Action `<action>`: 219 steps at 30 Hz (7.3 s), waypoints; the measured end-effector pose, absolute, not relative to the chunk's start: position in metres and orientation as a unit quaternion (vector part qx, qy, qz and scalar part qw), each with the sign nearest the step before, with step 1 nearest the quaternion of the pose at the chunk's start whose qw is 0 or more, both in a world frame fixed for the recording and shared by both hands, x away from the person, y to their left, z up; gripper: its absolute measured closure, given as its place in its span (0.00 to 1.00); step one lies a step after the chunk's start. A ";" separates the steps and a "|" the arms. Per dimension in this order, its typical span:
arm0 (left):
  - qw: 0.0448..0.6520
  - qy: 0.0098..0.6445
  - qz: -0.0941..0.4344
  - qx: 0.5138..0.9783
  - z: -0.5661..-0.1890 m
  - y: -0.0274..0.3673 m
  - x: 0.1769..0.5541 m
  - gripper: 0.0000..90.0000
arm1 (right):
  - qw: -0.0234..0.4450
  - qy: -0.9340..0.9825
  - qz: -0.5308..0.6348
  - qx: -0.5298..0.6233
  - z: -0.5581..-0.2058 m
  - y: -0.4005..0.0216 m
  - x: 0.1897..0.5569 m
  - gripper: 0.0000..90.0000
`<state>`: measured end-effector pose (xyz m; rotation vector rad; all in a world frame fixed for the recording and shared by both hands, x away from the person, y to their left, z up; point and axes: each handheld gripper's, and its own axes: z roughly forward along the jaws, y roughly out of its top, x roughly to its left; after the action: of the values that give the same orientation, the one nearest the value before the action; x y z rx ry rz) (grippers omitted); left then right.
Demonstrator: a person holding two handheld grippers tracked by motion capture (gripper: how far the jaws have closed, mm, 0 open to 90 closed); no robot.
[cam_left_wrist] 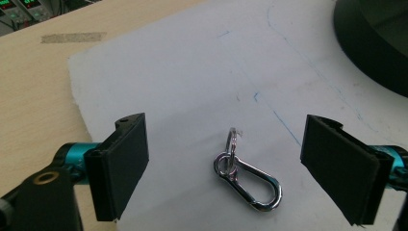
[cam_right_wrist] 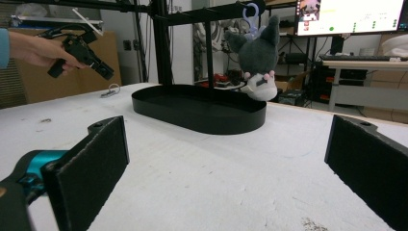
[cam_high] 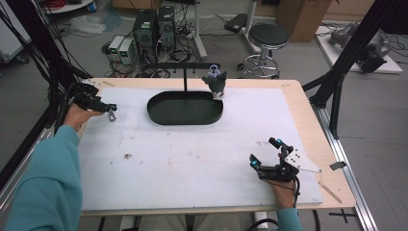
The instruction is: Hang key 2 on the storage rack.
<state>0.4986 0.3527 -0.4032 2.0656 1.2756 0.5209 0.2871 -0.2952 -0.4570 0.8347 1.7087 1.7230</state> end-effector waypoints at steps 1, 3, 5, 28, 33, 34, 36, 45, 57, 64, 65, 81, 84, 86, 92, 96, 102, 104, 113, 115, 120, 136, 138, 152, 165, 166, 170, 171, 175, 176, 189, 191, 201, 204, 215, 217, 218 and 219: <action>0.320 0.488 0.197 0.788 -0.404 0.353 0.499 0.23 | 0.284 0.639 0.643 0.312 -0.457 -0.295 0.287 0.01; 0.308 0.488 0.201 0.792 -0.406 0.353 0.500 0.27 | 0.285 0.639 0.644 0.309 -0.457 -0.295 0.287 0.01; 0.307 0.487 0.194 0.794 -0.408 0.353 0.500 0.30 | 0.284 0.639 0.644 0.312 -0.457 -0.295 0.287 0.01; 0.291 0.483 0.178 0.807 -0.414 0.349 0.502 0.73 | 0.282 0.638 0.645 0.312 -0.457 -0.295 0.287 0.01; 0.282 0.485 0.173 0.810 -0.415 0.350 0.502 0.78 | 0.282 0.639 0.645 0.311 -0.457 -0.296 0.287 0.01; 0.283 0.484 0.171 0.810 -0.415 0.350 0.502 0.79 | 0.281 0.639 0.645 0.312 -0.457 -0.295 0.287 0.01; 0.280 0.485 0.174 0.810 -0.415 0.350 0.502 0.81 | 0.282 0.638 0.645 0.312 -0.457 -0.295 0.287 0.01; 0.277 0.485 0.173 0.811 -0.416 0.350 0.502 0.87 | 0.280 0.639 0.644 0.314 -0.457 -0.295 0.287 0.01; 0.276 0.489 0.175 0.809 -0.417 0.349 0.503 0.97 | 0.281 0.638 0.644 0.314 -0.457 -0.295 0.287 0.01; 0.278 0.487 0.177 0.809 -0.415 0.348 0.502 0.98 | 0.281 0.638 0.645 0.314 -0.457 -0.296 0.287 0.01; 0.280 0.483 0.177 0.811 -0.414 0.348 0.501 0.98 | 0.280 0.638 0.644 0.314 -0.457 -0.295 0.287 0.01; 0.327 0.450 0.196 0.808 -0.379 0.337 0.481 0.98 | 0.284 0.641 0.643 0.308 -0.457 -0.294 0.286 0.01; 0.340 0.440 0.195 0.808 -0.373 0.333 0.477 0.98 | 0.283 0.641 0.643 0.309 -0.457 -0.294 0.286 0.01; 0.352 0.435 0.194 0.806 -0.368 0.330 0.474 0.98 | 0.283 0.641 0.643 0.309 -0.457 -0.294 0.286 0.01; 0.369 0.418 0.194 0.807 -0.352 0.321 0.468 0.98 | 0.283 0.642 0.642 0.309 -0.457 -0.295 0.286 0.01; 0.387 0.402 0.197 0.806 -0.338 0.317 0.465 0.98 | 0.282 0.641 0.643 0.309 -0.457 -0.294 0.286 0.01; 0.407 0.376 0.192 0.810 -0.324 0.305 0.461 0.98 | 0.282 0.641 0.644 0.309 -0.457 -0.295 0.286 0.01; 0.414 0.369 0.194 0.809 -0.319 0.301 0.461 0.98 | 0.282 0.641 0.643 0.310 -0.457 -0.295 0.286 0.01; 0.426 0.339 0.189 0.817 -0.300 0.279 0.463 0.98 | 0.281 0.641 0.644 0.310 -0.457 -0.294 0.286 0.01; 0.428 0.334 0.188 0.819 -0.297 0.274 0.463 0.98 | 0.281 0.641 0.643 0.310 -0.457 -0.295 0.286 0.01; 0.433 0.319 0.185 0.823 -0.290 0.264 0.464 0.98 | 0.282 0.641 0.643 0.309 -0.457 -0.295 0.287 0.01; 0.435 0.300 0.174 0.831 -0.279 0.239 0.480 0.98 | 0.282 0.642 0.643 0.309 -0.457 -0.295 0.287 0.01; 0.431 0.299 0.175 0.833 -0.278 0.236 0.483 0.98 | 0.282 0.642 0.643 0.309 -0.457 -0.295 0.287 0.01; 0.437 0.292 0.176 0.832 -0.267 0.222 0.496 0.98 | 0.282 0.642 0.643 0.309 -0.457 -0.295 0.287 0.01; 0.434 0.291 0.175 0.835 -0.263 0.214 0.504 0.98 | 0.281 0.642 0.642 0.309 -0.457 -0.295 0.287 0.01; 0.432 0.293 0.174 0.835 -0.263 0.214 0.505 0.98 | 0.281 0.642 0.642 0.309 -0.457 -0.295 0.287 0.01; 0.433 0.294 0.174 0.834 -0.263 0.214 0.508 0.98 | 0.282 0.642 0.643 0.309 -0.457 -0.295 0.287 0.01; 0.431 0.294 0.175 0.835 -0.263 0.214 0.509 0.98 | 0.280 0.642 0.643 0.309 -0.457 -0.295 0.286 0.01; 0.433 0.295 0.173 0.834 -0.262 0.212 0.512 0.98 | 0.281 0.642 0.643 0.309 -0.457 -0.295 0.287 0.01; 0.433 0.294 0.172 0.835 -0.262 0.212 0.513 0.98 | 0.281 0.642 0.643 0.309 -0.457 -0.295 0.287 0.01; 0.424 0.298 0.168 0.838 -0.267 0.208 0.519 0.98 | 0.282 0.641 0.644 0.308 -0.457 -0.295 0.287 0.01; 0.425 0.298 0.168 0.838 -0.268 0.208 0.520 0.98 | 0.281 0.641 0.644 0.309 -0.457 -0.295 0.287 0.01; 0.426 0.309 0.168 0.833 -0.272 0.212 0.526 0.98 | 0.279 0.640 0.645 0.310 -0.457 -0.295 0.287 0.01; 0.425 0.311 0.170 0.833 -0.273 0.213 0.528 0.98 | 0.279 0.641 0.645 0.309 -0.457 -0.295 0.287 0.01; 0.427 0.318 0.179 0.827 -0.277 0.213 0.533 0.98 | 0.282 0.640 0.645 0.308 -0.457 -0.295 0.287 0.01; 0.427 0.318 0.181 0.827 -0.277 0.213 0.534 0.98 | 0.282 0.640 0.645 0.308 -0.457 -0.295 0.287 0.01; 0.426 0.319 0.185 0.826 -0.278 0.213 0.534 0.98 | 0.282 0.640 0.645 0.308 -0.457 -0.295 0.287 0.01; 0.427 0.320 0.186 0.825 -0.278 0.213 0.535 0.98 | 0.282 0.640 0.645 0.308 -0.457 -0.295 0.287 0.01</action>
<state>0.5347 0.2135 -0.2779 2.0616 0.7986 0.4655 0.2873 -0.2951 -0.4572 0.8251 1.7141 1.7275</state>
